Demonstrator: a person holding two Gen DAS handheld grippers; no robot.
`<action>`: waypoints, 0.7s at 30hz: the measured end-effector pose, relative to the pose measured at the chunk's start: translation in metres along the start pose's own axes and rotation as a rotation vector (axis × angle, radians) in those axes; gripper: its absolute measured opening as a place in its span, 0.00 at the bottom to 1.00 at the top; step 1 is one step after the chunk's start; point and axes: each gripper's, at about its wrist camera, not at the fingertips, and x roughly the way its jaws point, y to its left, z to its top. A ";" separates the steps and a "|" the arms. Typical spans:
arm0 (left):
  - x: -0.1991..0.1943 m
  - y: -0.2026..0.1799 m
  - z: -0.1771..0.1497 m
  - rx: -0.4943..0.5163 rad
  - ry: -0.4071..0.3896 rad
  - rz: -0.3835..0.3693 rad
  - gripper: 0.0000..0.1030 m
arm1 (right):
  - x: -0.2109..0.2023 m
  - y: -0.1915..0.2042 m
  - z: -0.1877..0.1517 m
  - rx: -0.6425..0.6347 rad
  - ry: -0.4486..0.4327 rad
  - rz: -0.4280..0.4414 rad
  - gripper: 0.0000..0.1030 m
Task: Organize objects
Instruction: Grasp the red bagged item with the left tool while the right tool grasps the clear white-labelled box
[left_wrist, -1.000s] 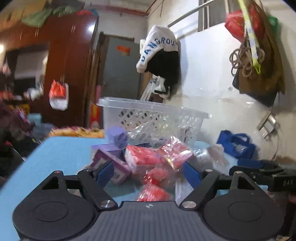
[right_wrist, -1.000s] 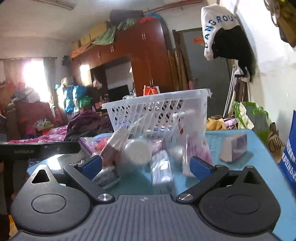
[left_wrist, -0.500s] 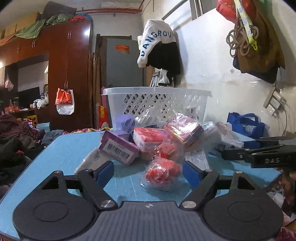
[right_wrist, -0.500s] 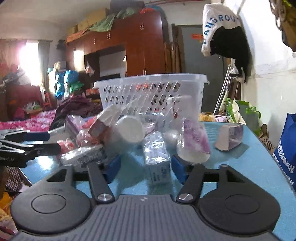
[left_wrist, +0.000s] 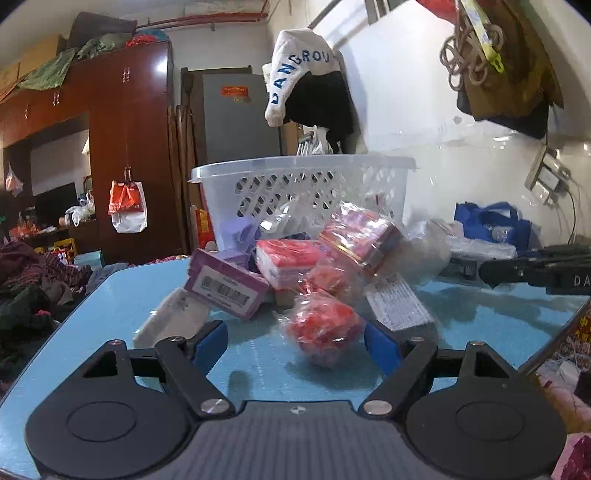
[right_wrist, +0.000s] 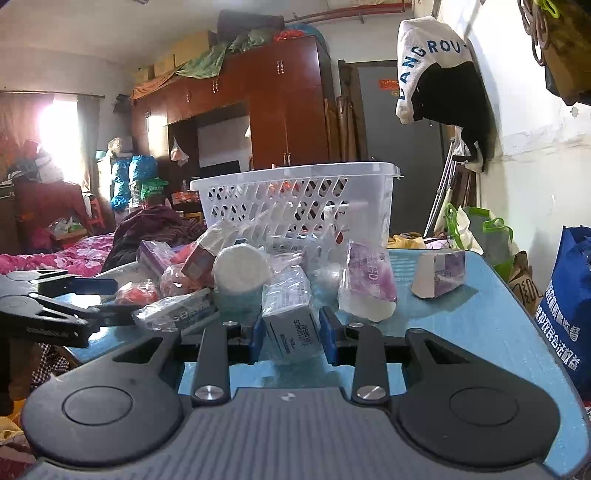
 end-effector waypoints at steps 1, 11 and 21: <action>0.002 -0.003 -0.001 0.013 0.005 0.004 0.82 | 0.002 0.001 0.001 -0.004 0.009 0.004 0.34; 0.002 -0.012 -0.005 0.042 -0.024 0.016 0.78 | 0.013 0.002 -0.004 -0.012 0.023 -0.032 0.41; -0.006 -0.006 -0.005 0.028 -0.067 0.049 0.53 | 0.000 -0.001 -0.001 -0.012 -0.014 -0.044 0.34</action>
